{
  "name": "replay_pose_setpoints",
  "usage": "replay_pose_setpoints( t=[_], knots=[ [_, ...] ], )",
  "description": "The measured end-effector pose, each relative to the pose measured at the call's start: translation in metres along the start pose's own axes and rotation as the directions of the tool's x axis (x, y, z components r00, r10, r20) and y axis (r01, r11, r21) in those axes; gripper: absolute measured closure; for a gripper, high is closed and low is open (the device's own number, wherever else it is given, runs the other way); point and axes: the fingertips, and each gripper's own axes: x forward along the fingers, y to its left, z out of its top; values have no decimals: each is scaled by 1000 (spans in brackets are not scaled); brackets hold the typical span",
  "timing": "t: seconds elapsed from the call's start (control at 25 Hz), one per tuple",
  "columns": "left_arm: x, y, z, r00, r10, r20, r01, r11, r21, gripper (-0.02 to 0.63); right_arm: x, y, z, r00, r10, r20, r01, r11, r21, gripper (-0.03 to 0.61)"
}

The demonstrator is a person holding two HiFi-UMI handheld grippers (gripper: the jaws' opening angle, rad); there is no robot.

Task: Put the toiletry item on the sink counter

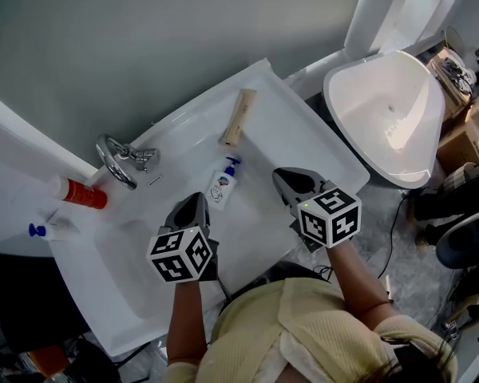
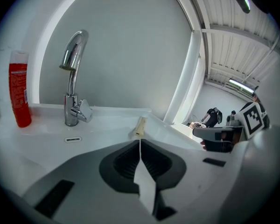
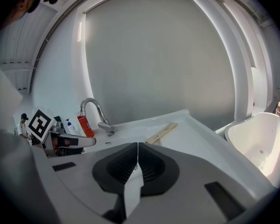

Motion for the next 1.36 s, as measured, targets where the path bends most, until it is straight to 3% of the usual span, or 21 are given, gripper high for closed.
replay_pose_setpoints(
  t=[0.96,1.36],
  knots=[
    [-8,0,-16,1000,19,-16,-20,1000,-13,568,-1,2,-2,1000,16,-6,-16,1000,-6,552],
    [-11,4,-18,999,39,-26,-38,999,18,569,3,6,1,999,33,-9,-33,999,-15,552]
  ],
)
